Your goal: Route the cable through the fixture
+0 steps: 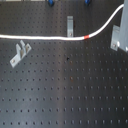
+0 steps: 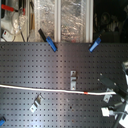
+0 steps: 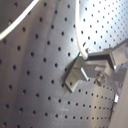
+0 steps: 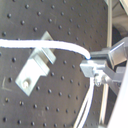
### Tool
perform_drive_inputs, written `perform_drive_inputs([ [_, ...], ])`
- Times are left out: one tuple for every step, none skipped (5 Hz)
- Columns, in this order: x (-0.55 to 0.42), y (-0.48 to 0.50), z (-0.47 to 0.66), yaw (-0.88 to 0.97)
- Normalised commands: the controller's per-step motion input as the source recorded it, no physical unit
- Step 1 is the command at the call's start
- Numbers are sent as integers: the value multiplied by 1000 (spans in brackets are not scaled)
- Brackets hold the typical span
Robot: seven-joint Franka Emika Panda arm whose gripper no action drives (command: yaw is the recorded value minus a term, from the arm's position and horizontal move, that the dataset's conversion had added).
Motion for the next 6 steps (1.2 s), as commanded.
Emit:
perform_drive_inputs([
  [-38, 20, 1, 0],
  [-670, 46, 12, 374],
  [-22, 13, 0, 0],
  [-95, 54, 1, 9],
  [-696, -61, 6, 334],
  [-13, -19, 1, 0],
])
